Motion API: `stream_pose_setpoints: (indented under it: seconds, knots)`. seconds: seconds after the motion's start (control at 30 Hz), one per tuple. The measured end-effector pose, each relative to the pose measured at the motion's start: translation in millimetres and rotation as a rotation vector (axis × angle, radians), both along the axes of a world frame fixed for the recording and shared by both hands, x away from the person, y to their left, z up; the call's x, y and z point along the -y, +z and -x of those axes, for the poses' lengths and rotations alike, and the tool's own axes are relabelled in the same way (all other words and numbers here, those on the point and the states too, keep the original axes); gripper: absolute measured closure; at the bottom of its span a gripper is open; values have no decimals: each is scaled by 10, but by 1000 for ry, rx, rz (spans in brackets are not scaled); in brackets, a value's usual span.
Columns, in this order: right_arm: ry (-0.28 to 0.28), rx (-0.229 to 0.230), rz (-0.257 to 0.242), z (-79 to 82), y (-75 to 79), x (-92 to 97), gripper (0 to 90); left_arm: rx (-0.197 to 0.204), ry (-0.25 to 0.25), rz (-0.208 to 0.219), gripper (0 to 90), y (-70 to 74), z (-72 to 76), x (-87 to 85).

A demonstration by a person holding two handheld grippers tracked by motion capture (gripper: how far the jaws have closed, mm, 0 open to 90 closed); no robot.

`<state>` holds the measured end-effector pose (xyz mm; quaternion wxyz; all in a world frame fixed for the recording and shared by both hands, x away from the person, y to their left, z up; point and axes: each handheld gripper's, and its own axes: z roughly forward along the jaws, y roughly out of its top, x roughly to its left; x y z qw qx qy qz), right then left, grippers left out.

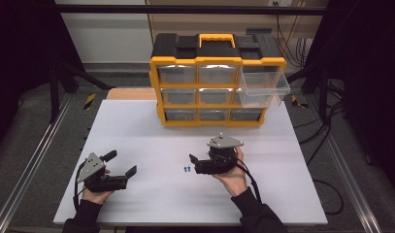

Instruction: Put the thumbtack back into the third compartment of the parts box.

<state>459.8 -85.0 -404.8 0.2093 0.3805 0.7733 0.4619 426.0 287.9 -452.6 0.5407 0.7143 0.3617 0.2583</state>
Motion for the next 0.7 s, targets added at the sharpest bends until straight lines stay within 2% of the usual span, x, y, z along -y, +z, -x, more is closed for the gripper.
stream_pose_setpoints:
  seconds: [0.33, 0.7]
  knots:
    - [-9, -52, 33, -8, -179, -105, 124, 2, 1, 0, 30, 2, 0, -14]
    - [-4, -87, 76, -49, -336, -187, 173, 2, -2, -1, 30, 2, 1, -14]
